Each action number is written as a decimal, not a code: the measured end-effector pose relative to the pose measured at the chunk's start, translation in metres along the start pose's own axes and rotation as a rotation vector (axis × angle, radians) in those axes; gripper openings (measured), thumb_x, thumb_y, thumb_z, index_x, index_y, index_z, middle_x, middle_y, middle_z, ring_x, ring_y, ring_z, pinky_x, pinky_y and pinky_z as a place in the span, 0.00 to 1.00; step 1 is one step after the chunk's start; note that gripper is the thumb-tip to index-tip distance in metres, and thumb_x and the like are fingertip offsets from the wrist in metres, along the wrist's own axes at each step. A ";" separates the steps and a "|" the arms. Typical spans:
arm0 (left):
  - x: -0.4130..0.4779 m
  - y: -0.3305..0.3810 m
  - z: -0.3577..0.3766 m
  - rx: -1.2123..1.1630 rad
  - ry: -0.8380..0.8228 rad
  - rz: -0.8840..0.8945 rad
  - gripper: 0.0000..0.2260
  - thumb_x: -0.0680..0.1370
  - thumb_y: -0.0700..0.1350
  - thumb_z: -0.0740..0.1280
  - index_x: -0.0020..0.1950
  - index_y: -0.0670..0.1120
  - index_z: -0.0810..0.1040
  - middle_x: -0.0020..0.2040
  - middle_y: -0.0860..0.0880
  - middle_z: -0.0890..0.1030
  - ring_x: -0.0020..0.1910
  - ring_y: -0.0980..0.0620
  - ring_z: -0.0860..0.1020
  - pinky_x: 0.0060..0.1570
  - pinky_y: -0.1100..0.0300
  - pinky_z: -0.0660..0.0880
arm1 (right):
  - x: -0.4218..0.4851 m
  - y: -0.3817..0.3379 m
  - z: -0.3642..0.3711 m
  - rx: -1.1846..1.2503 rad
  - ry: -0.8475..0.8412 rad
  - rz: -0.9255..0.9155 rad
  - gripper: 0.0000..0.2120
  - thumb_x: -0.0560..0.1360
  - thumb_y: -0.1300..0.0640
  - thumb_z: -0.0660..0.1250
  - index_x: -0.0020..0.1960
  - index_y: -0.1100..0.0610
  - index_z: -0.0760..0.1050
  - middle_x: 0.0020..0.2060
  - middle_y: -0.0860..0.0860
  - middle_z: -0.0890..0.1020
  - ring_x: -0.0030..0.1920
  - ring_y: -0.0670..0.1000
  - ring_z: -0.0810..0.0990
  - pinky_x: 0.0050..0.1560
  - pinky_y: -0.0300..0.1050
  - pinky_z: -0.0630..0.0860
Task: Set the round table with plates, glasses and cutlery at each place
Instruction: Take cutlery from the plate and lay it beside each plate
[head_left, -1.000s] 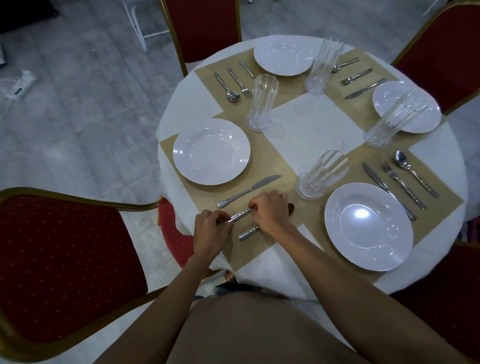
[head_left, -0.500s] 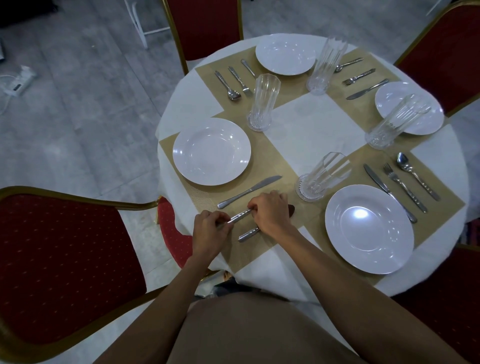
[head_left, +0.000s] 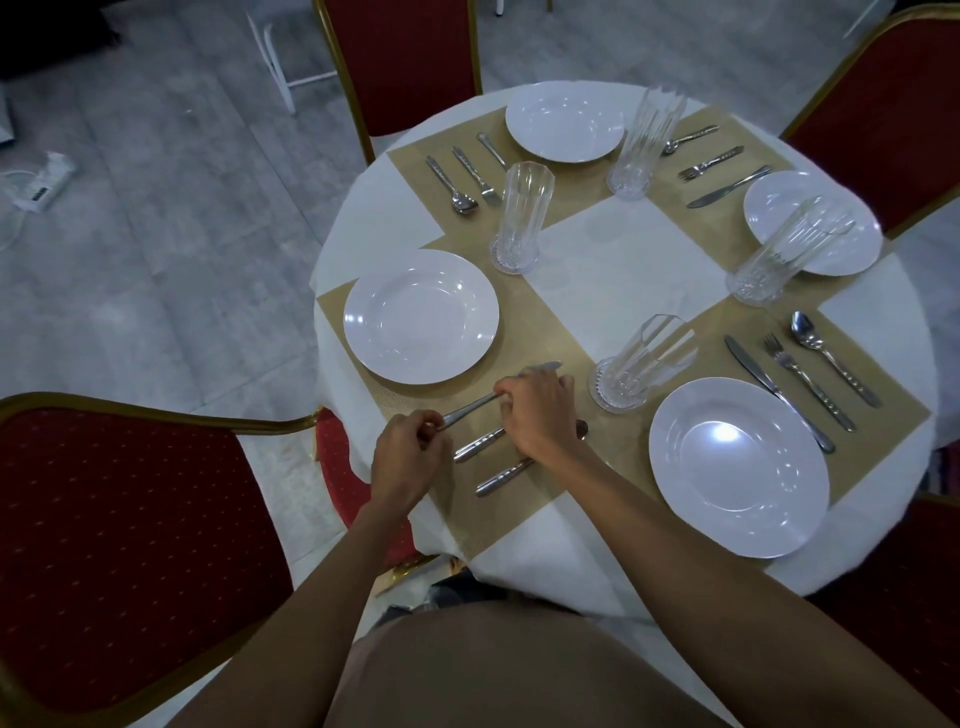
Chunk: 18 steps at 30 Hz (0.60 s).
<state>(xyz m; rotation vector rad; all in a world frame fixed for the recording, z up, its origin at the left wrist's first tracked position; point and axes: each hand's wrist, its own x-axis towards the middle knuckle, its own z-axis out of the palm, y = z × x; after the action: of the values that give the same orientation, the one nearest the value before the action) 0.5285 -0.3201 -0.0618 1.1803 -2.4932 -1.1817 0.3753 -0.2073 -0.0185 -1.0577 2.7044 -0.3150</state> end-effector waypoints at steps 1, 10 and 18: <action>0.004 0.001 -0.001 0.027 -0.013 0.010 0.10 0.76 0.47 0.71 0.57 0.50 0.81 0.47 0.51 0.79 0.44 0.54 0.78 0.48 0.54 0.80 | 0.004 0.001 -0.002 -0.023 -0.020 -0.002 0.13 0.78 0.59 0.64 0.58 0.46 0.81 0.51 0.48 0.82 0.56 0.53 0.75 0.55 0.49 0.62; 0.016 0.003 -0.002 0.071 -0.015 -0.013 0.08 0.76 0.48 0.72 0.54 0.49 0.83 0.46 0.50 0.81 0.44 0.53 0.77 0.47 0.53 0.79 | 0.026 0.004 -0.004 -0.145 -0.092 -0.052 0.12 0.79 0.59 0.64 0.53 0.47 0.83 0.47 0.47 0.84 0.53 0.52 0.74 0.55 0.48 0.63; 0.018 -0.003 -0.005 0.074 -0.033 0.010 0.07 0.76 0.46 0.72 0.52 0.46 0.83 0.44 0.50 0.81 0.42 0.53 0.77 0.46 0.55 0.79 | 0.032 0.001 0.000 -0.135 -0.092 -0.065 0.09 0.78 0.58 0.67 0.50 0.47 0.84 0.44 0.46 0.85 0.51 0.51 0.75 0.55 0.48 0.63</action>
<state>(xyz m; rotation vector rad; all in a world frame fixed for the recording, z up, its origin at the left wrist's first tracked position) 0.5198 -0.3372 -0.0643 1.1737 -2.5849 -1.1245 0.3512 -0.2286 -0.0227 -1.1678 2.6443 -0.0928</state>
